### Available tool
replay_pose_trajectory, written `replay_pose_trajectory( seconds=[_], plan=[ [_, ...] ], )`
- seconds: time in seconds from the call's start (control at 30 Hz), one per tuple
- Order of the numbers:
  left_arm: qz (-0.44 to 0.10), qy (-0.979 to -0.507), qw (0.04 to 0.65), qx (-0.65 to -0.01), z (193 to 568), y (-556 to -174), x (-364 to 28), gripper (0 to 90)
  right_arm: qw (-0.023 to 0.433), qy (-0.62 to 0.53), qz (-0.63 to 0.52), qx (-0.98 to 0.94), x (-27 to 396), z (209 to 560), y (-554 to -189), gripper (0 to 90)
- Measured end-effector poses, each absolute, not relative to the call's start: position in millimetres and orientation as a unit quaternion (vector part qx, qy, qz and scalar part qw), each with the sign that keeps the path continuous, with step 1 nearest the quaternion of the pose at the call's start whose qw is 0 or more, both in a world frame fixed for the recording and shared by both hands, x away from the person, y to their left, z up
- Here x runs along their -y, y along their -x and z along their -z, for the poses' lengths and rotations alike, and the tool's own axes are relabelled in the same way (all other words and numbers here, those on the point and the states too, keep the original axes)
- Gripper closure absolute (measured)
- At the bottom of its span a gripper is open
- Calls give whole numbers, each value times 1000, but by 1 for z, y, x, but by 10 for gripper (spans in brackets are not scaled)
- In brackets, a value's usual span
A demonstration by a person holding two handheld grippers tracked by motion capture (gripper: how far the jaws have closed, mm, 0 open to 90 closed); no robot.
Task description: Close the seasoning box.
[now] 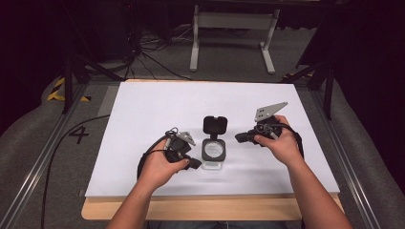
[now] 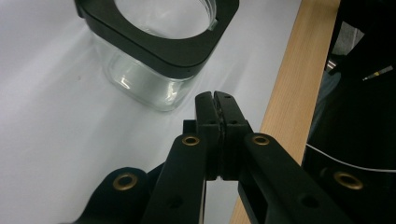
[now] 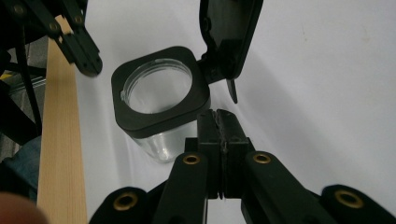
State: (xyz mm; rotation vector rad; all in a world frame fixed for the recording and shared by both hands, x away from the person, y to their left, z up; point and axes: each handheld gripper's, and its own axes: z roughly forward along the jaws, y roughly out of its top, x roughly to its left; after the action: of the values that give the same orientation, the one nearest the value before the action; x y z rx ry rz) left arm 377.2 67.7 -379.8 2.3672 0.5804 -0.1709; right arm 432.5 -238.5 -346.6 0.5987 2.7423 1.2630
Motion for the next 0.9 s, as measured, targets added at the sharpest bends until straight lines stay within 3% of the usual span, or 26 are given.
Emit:
replay_pose_trajectory(
  seconds=[0.53, 0.9],
  plan=[
    [78, -907, 353, -217, 397, -381, -51, 895, 43, -183, -418, -889, 223, 305, -452, 900],
    [58, -899, 377, -215, 397, -378, -44, 891, 56, -166, -418, -892, 189, 281, -465, 900]
  ],
)
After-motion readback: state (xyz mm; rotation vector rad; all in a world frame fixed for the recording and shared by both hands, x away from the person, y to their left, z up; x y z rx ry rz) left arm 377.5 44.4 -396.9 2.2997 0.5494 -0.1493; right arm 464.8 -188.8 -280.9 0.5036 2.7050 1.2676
